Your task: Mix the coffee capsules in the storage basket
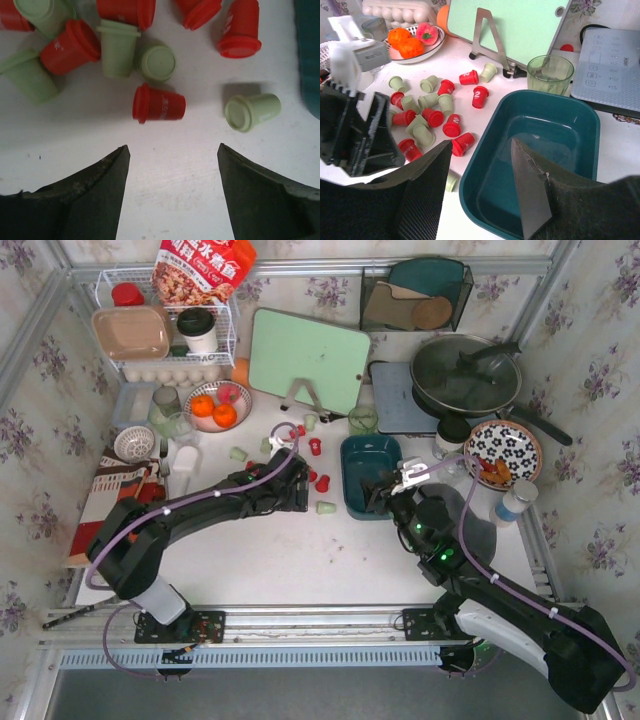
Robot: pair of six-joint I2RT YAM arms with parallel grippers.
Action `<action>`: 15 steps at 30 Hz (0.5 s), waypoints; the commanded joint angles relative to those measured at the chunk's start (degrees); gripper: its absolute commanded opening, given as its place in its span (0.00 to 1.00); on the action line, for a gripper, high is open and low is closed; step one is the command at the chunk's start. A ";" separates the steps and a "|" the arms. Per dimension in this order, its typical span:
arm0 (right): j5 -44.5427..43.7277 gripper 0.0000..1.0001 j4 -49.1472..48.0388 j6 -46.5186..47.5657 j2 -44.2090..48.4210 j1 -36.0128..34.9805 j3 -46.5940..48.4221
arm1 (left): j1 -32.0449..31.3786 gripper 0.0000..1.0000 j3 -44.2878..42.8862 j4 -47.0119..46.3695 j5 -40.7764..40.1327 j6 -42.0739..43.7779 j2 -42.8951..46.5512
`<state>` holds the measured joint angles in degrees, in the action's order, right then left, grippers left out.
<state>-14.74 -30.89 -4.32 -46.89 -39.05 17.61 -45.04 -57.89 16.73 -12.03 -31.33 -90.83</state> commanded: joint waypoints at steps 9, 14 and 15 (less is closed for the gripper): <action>2.15 0.59 -1.01 -0.52 -1.15 -0.07 0.67 | 0.04 0.73 -8.03 0.90 -5.62 5.67 -12.25; 2.97 0.59 -1.01 -0.78 -2.06 -0.06 1.00 | 0.04 0.72 -8.83 1.15 -6.66 6.46 -13.84; 3.20 0.59 -0.95 -0.86 -2.25 -0.06 1.10 | 0.04 0.72 -9.00 1.24 -6.75 6.65 -14.15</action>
<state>-12.62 -30.94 -4.62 -48.60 -39.16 18.09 -45.06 -66.08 17.72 -16.91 -26.02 -104.12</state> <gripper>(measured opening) 0.585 0.720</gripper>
